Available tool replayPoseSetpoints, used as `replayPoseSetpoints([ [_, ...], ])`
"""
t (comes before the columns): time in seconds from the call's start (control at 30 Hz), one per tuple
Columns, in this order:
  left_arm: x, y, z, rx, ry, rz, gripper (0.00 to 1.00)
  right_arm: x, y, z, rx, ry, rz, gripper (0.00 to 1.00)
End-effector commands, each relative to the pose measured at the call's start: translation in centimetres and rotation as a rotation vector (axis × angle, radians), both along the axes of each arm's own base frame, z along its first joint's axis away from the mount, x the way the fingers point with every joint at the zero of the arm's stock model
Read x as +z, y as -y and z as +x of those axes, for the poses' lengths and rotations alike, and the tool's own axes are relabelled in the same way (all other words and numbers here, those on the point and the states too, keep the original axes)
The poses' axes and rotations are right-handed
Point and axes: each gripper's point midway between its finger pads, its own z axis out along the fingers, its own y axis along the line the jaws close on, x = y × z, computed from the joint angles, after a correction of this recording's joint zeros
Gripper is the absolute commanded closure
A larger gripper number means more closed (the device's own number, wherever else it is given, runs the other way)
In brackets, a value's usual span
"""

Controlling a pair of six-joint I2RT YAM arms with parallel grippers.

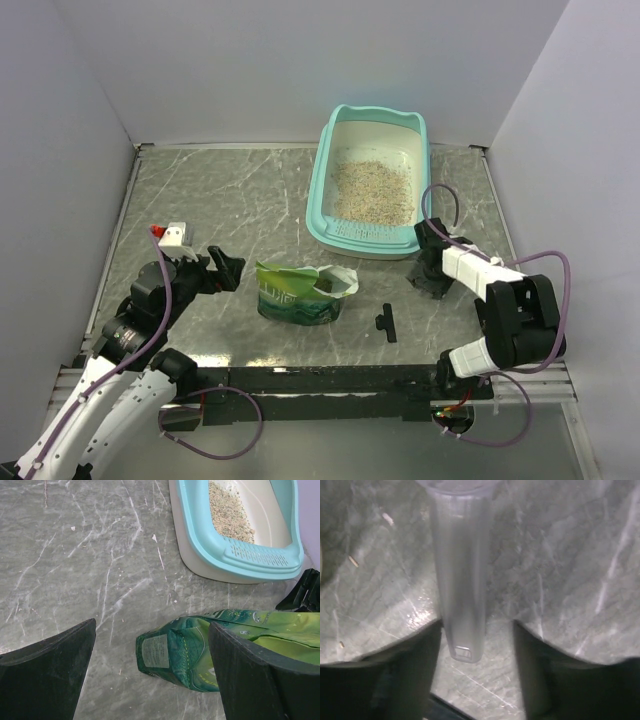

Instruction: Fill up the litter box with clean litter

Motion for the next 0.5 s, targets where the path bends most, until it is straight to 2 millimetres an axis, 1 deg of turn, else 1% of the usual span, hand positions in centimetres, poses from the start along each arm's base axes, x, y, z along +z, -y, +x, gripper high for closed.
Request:
replayPoseSetpoints([
  [0.0, 0.9, 0.4, 0.4, -0.017, 0.036, -0.01, 0.03, 0.5, -0.1, 2.0, -0.015, 0.058, -0.002, 0.56],
  [0.03, 0.8, 0.4, 0.3, -0.017, 0.033, -0.008, 0.03, 0.3, -0.1, 1.9, -0.016, 0.051, 0.0, 0.8],
  [0.07, 1.0, 0.4, 0.3, -0.017, 0.037, -0.011, 0.03, 0.2, -0.1, 1.9, -0.014, 0.051, 0.001, 0.95],
  [0.1, 0.9, 0.4, 0.4, -0.017, 0.035, -0.009, 0.03, 0.2, -0.2, 1.8, -0.02, 0.049, 0.004, 1.0],
  [0.17, 1.0, 0.4, 0.3, -0.014, 0.039, -0.011, 0.03, 0.4, -0.1, 1.6, -0.024, 0.053, 0.001, 1.0],
  [0.27, 1.0, 0.4, 0.3, -0.014, 0.039, -0.011, 0.03, 2.1, 0.6, 1.5, -0.035, 0.114, -0.026, 1.0],
  [0.3, 1.0, 0.4, 0.3, -0.017, 0.039, -0.011, 0.03, 3.4, 1.0, 1.7, -0.034, 0.159, -0.045, 1.0],
  [0.37, 0.9, 0.5, 0.4, -0.02, 0.038, -0.01, 0.03, 5.3, 1.3, 1.5, -0.021, 0.191, -0.082, 1.0],
  [0.4, 1.0, 0.6, 0.3, -0.027, 0.037, -0.012, 0.03, 7.3, 1.4, 2.0, -0.016, 0.247, -0.089, 1.0],
  [0.43, 1.0, 0.7, 0.4, -0.028, 0.037, -0.01, 0.03, 8.2, 1.8, 1.7, -0.01, 0.255, -0.119, 1.0],
  [0.47, 1.0, 0.7, 0.4, -0.031, 0.037, -0.009, 0.03, 9.2, 1.4, 1.7, 0.015, 0.279, -0.128, 1.0],
])
